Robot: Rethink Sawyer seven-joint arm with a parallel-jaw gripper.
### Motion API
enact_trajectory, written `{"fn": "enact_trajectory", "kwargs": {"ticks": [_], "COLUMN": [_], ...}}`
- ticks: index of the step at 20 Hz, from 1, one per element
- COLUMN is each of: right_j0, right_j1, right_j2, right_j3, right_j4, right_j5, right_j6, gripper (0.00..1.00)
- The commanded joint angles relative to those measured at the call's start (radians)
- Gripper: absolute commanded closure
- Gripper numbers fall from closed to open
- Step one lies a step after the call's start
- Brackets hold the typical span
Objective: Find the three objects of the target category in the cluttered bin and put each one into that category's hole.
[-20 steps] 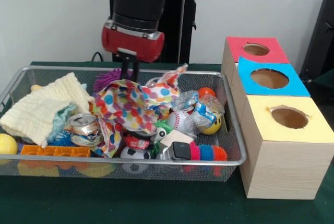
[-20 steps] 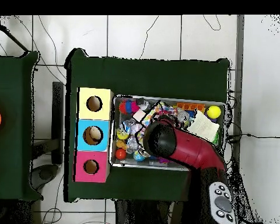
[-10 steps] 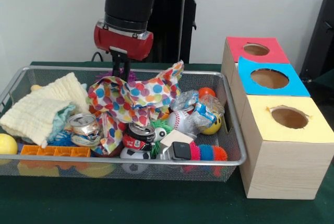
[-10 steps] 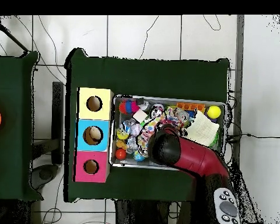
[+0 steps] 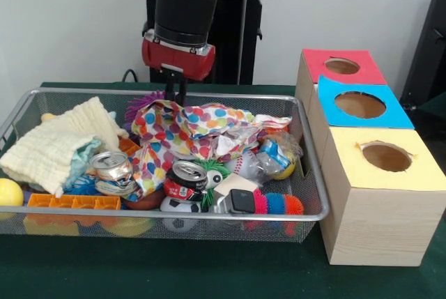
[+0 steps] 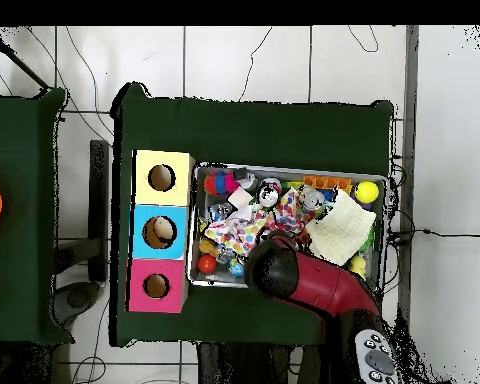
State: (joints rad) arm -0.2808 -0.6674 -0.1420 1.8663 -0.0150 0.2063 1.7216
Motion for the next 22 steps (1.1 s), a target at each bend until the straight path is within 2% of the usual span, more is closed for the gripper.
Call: {"fn": "enact_trajectory", "kwargs": {"ticks": [1, 6, 13, 14, 22], "right_j0": [-0.028, -0.071, -0.057, -0.052, -0.042], "right_j1": [0.036, 0.044, 0.045, 0.044, 0.04], "right_j2": [0.065, 0.093, 0.087, 0.084, 0.083], "right_j3": [0.068, 0.048, 0.027, 0.021, 0.006], "right_j4": [-0.051, -0.069, -0.096, -0.104, -0.12], "right_j5": [-0.029, -0.014, -0.006, 0.004, 0.02], "right_j6": [0.108, 0.065, 0.053, 0.055, 0.062], "gripper": [1.0, 1.0, 1.0, 0.0, 0.0]}}
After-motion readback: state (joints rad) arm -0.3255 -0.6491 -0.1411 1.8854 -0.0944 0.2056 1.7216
